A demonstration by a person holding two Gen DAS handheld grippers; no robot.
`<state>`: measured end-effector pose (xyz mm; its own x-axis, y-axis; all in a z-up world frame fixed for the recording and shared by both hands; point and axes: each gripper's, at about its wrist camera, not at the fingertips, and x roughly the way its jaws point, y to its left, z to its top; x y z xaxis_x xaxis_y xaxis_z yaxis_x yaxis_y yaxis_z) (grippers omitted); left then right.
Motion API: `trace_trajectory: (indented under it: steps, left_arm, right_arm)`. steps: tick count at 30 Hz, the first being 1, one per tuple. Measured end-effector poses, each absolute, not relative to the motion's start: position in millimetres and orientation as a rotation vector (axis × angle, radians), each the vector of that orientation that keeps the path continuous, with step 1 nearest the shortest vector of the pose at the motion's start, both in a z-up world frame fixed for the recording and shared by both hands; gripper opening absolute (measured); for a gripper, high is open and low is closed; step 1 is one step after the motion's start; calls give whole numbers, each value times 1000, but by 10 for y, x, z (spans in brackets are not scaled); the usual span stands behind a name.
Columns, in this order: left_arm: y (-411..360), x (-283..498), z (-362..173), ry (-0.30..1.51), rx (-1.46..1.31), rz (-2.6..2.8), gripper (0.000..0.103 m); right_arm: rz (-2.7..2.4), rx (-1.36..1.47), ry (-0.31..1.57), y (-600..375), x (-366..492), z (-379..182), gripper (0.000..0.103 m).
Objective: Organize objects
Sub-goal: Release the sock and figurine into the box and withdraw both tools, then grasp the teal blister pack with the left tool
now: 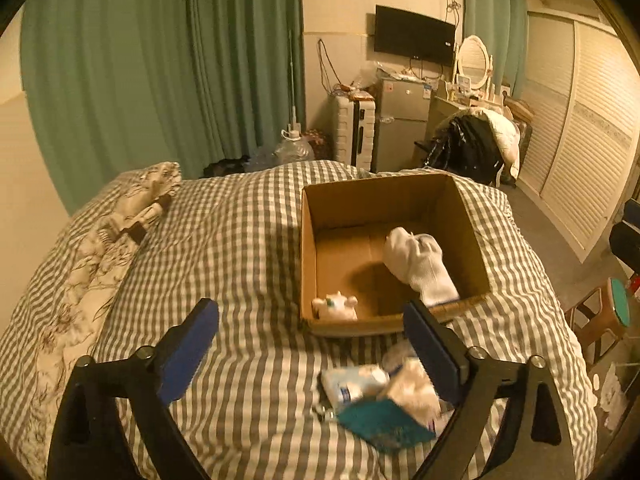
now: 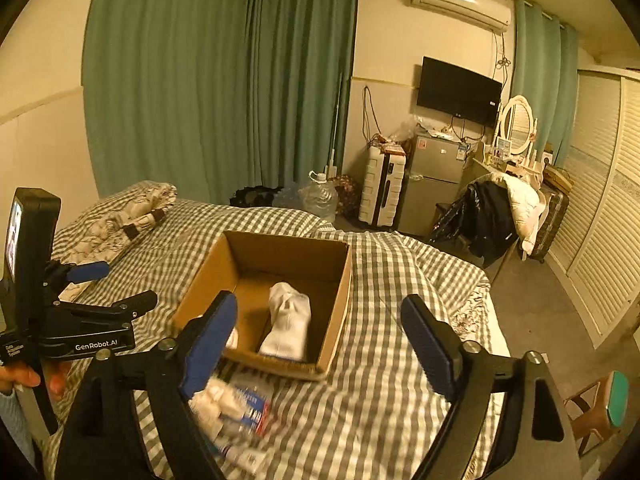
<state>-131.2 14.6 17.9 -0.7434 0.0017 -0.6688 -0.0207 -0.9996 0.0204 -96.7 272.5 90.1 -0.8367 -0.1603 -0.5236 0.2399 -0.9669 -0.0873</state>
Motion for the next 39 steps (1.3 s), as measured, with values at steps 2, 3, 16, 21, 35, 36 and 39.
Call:
trace_trajectory:
  steps: [2,3,16,21,35,36,39]
  left_arm:
    - [176,-1153,125,18,-1135,2921,100]
    - [175,-1120,86,5,-1147,2918,100]
    - [430,-961,-956,-55,-1405,2877,100]
    - [524,-1062,-1234,-107,-1475,2770,100]
    - [600,-1248,-1499,-164,-1520,2645,84]
    - [590,-1241,-1498,-175,-1522,2633,79]
    - [561,-1182,-1484,-214,-1522,2607,66]
  right_arm:
    - [-2817,778,229,2734,-789,901,90]
    - [-2818,780,231,2733,-721,878,91]
    - [-2787,1032,190,2742,-552,-189,93]
    - [-2788,1094,165,2792,-683,-417,93]
    - [-2752,1177,118,2800,-790,-689,93]
    - [-2753,1176,120,2798,-781,-684,93]
    - [-2758,1170,133,2778,-732,-658,93]
